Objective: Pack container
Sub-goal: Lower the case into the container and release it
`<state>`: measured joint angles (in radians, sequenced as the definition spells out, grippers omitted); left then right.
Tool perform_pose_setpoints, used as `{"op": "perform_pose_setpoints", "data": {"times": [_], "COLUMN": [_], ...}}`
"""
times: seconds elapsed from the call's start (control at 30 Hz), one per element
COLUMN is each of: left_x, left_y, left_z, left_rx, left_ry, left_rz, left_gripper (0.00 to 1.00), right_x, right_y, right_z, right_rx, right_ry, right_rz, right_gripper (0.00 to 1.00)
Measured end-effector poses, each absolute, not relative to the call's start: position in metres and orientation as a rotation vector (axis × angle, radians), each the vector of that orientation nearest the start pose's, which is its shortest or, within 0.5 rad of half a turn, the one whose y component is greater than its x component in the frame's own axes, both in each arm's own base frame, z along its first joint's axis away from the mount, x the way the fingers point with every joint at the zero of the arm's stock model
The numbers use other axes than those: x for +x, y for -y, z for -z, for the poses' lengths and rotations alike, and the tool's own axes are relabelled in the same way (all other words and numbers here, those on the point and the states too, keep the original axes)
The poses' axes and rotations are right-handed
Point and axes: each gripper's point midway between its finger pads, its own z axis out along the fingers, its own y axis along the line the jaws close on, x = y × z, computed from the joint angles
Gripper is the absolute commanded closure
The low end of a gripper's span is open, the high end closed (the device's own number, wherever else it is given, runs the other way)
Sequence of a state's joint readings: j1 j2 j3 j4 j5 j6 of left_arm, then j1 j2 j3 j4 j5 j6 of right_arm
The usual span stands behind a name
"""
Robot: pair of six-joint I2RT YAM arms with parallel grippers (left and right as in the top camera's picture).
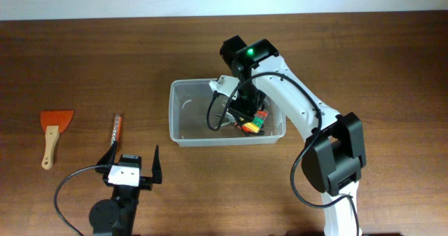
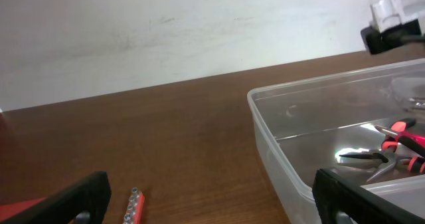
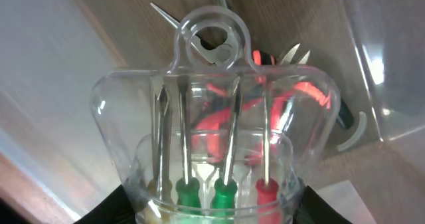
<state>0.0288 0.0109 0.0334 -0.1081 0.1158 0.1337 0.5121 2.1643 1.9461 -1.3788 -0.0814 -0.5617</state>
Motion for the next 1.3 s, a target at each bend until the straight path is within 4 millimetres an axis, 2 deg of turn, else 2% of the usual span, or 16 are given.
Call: {"op": "perform_pose_setpoints", "data": {"times": [0.07,0.17,0.4,0.7,0.77,0.83,1.03,1.1,1.17,1.3], "left_x": [0.244,0.244,0.244,0.244,0.244,0.244,0.244,0.244,0.244,0.244], "left_y": [0.013,0.013,0.013,0.013,0.013,0.013,0.013,0.013,0.013,0.013], "left_z": [-0.161,-0.161,-0.161,-0.161,-0.161,-0.161,-0.161,-0.161,-0.161,-0.161], "left_rx": [0.175,0.175,0.175,0.175,0.175,0.175,0.175,0.175,0.175,0.175], "left_ry": [-1.647,-1.647,-1.647,-1.647,-1.647,-1.647,-1.647,-1.647,-1.647,-1.647], "left_rz": [-0.028,-0.028,-0.028,-0.028,-0.028,-0.028,-0.028,-0.028,-0.028,-0.028], "left_gripper": [0.01,0.01,0.01,0.01,0.01,0.01,0.01,0.01,0.01,0.01], "right_x": [0.354,0.352,0.346,0.349,0.349,0.349,0.348,0.348,0.35,0.369], "right_y": [-0.215,-0.214,-0.211,-0.212,-0.212,-0.212,-0.211,-0.207,-0.204,-0.208], "right_z": [-0.088,-0.08,-0.064,-0.063,-0.063,-0.063,-0.063,-0.065,-0.077,-0.119], "right_rx": [-1.615,-1.619,-1.631,-1.626,-1.632,-1.631,-1.619,-1.608,-1.593,-1.521], "right_ry": [-2.717,-2.724,-2.743,-2.734,-2.73,-2.732,-2.744,-2.763,-2.775,-2.722], "right_rz": [-0.13,-0.13,-0.132,-0.131,-0.13,-0.131,-0.124,-0.101,-0.064,-0.028], "right_gripper": [0.59,0.51,0.49,0.2,0.05,0.0,0.02,0.01,0.01,0.01]}}
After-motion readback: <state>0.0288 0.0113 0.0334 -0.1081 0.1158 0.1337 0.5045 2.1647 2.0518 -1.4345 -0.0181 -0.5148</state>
